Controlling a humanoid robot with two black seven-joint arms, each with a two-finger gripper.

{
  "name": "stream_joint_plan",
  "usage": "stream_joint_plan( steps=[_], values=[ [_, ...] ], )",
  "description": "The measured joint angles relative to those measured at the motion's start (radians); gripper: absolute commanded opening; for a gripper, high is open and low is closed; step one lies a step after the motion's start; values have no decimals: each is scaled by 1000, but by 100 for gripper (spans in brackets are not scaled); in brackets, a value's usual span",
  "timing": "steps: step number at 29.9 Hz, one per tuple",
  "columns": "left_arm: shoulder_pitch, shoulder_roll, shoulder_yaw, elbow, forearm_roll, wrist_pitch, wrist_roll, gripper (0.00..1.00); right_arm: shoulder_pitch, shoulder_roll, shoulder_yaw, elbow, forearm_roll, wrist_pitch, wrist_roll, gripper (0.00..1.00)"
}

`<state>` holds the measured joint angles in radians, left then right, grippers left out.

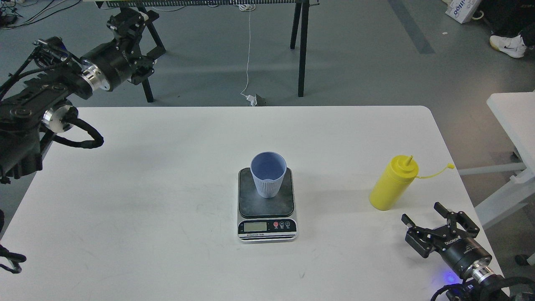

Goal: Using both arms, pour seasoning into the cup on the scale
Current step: 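Move the right gripper to the yellow squeeze bottle and grasp it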

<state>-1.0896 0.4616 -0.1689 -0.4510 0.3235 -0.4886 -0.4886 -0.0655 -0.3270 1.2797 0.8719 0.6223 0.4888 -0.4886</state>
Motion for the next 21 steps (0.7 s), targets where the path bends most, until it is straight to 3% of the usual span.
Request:
stream_joint_plan(
  steps=[21],
  values=[
    [35,0,0,0,0,0,0,92,153,67,-48,-113,-55,0,0,100]
  ],
)
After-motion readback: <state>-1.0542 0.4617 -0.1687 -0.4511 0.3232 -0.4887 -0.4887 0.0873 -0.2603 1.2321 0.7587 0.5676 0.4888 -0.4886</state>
